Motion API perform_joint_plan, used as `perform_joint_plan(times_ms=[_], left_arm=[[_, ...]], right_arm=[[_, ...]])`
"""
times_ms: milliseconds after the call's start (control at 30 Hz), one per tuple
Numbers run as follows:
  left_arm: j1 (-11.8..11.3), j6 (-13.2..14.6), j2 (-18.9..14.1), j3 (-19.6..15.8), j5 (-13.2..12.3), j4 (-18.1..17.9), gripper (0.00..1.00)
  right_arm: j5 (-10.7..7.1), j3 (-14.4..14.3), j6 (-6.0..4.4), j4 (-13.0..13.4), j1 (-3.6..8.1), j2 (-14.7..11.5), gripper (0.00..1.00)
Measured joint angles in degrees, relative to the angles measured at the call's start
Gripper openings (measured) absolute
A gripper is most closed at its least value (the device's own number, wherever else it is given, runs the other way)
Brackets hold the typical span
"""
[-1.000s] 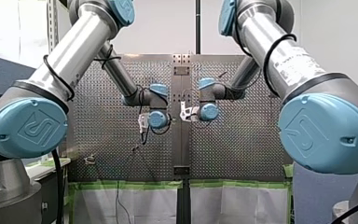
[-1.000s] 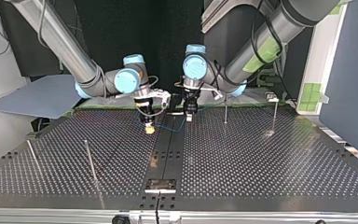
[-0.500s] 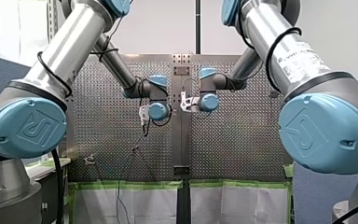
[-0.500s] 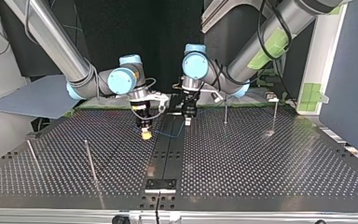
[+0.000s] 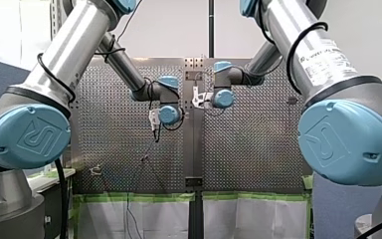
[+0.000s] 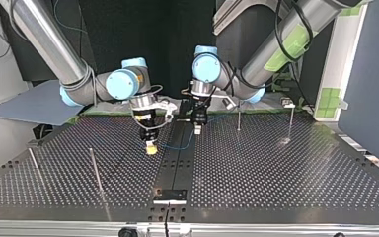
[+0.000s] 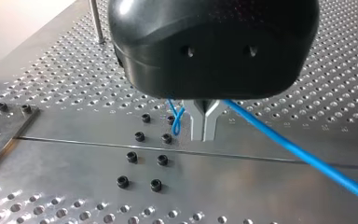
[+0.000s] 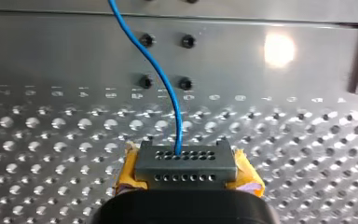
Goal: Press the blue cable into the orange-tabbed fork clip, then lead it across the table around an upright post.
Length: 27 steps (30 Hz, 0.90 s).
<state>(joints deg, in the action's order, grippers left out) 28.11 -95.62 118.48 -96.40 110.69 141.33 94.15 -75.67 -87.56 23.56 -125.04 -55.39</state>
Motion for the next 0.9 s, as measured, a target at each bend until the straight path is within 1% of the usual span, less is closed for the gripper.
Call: perform_joint_plan(times_ms=[233,567,733,900], left_arm=[[-0.2,-1.0,-1.8,0.0,0.0,0.0,0.0],[-0.6,-3.0,-3.8,0.3,0.0,1.5,0.0],[-0.3,-3.7,-4.1,2.2,-0.1,3.4,0.0],[-0.1,-4.9,-4.1,4.5,-0.9,5.6,0.0]], right_arm=[[0.04,0.0,0.0,0.0,0.0,-1.7,0.0],[0.25,0.0,0.0,-0.4,0.01,-2.9,0.0],[0.91,0.0,0.0,-0.7,0.16,-4.6,0.0],[1.32,0.1,-0.01,-0.8,0.32,-5.7,0.0]])
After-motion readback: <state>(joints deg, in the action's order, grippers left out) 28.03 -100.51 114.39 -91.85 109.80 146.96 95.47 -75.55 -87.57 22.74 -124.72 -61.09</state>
